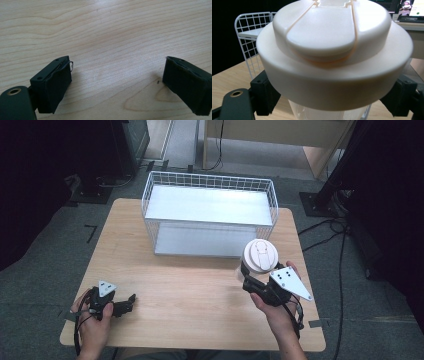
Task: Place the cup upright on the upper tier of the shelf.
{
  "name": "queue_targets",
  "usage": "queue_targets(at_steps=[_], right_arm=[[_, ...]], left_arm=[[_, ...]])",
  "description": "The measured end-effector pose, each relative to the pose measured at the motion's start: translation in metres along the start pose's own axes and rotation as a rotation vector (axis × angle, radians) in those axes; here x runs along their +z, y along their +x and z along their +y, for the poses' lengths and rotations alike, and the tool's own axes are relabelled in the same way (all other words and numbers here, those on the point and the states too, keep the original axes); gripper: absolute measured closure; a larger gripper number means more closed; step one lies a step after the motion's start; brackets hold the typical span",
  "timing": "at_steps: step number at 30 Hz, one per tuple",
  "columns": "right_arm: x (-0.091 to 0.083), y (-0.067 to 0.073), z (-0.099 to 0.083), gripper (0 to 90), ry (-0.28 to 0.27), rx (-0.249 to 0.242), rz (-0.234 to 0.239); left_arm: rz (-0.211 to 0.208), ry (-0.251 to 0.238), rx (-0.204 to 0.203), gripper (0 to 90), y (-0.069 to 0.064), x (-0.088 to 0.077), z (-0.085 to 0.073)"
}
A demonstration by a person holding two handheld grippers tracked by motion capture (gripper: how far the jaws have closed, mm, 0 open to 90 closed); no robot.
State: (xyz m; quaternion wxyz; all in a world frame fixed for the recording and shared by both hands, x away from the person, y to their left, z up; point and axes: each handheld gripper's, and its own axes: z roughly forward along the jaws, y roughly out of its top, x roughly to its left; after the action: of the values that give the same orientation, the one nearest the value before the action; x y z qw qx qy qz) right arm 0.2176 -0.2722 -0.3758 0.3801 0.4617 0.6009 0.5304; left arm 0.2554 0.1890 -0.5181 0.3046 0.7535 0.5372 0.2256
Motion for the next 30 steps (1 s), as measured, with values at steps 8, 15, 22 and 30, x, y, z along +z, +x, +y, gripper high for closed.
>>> queue_targets(at_steps=[8, 15, 22, 30], right_arm=[[0.004, 0.003, 0.020, 16.0, -0.039, -0.021, 0.006], [0.007, 0.006, 0.035, 16.0, -0.056, -0.031, 0.004], [0.011, 0.009, 0.048, 16.0, -0.083, -0.037, 0.011], [0.017, 0.013, 0.059, 16.0, -0.105, -0.051, 0.015]], left_arm=[[-0.001, 0.001, 0.001, 8.8, 0.000, 0.000, 0.000], [0.000, 0.001, 0.002, 8.8, 0.000, 0.000, 0.000], [0.000, 0.001, 0.001, 8.7, 0.000, 0.000, 0.000], [0.000, 0.001, 0.001, 8.8, 0.000, 0.000, 0.000]])
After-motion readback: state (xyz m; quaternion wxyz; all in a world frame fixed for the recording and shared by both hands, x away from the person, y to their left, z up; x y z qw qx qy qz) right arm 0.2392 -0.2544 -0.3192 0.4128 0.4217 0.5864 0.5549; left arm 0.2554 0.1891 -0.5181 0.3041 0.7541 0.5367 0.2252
